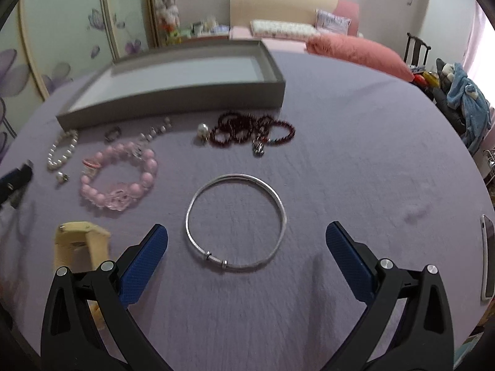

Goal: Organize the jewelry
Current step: 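Grasp the silver cuff bangle with the left tool while the right tool grasps the round silver bangle, then carry both bangles into the gray tray while the right tool opens, releasing the round bangle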

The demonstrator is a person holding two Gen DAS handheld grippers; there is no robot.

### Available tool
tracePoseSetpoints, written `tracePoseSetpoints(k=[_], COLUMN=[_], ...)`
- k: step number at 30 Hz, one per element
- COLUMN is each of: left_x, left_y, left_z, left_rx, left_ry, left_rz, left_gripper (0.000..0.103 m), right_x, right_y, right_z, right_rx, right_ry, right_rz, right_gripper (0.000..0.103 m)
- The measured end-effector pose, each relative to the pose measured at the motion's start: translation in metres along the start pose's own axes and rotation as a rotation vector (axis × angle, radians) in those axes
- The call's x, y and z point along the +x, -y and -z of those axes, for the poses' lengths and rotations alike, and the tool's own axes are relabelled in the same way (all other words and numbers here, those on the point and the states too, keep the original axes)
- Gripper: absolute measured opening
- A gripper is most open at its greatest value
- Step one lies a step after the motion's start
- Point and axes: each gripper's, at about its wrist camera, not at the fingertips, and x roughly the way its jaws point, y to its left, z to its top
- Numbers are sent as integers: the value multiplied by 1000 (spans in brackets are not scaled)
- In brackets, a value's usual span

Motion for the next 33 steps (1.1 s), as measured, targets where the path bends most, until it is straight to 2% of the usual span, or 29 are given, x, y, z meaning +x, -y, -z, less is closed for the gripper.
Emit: tracePoseSetpoints(k=[8,11,13,23,33], left_x=[4,5,5,2,-3], left_y=[-7,-9,-9,-9,-6], left_z=[-4,-4,-4,-4,-5], left_rx=[-8,-12,-15,-16,-8], left_ry=[0,1,3,10,27], left_rz=[-3,-3,-1,-1,-1], left_gripper=[66,66,66,66,66], right_x=[2,0,-2,-1,-11], right_y=[5,8,8,6,6], right_z=[-3,-1,-2,-5,-8], right_rx=[-2,-2,-4,-11,8], right_ry=[-5,6,17,26,85], right_rz=[-43,-47,-49,-52,-66], right_gripper=[95,86,70,69,69])
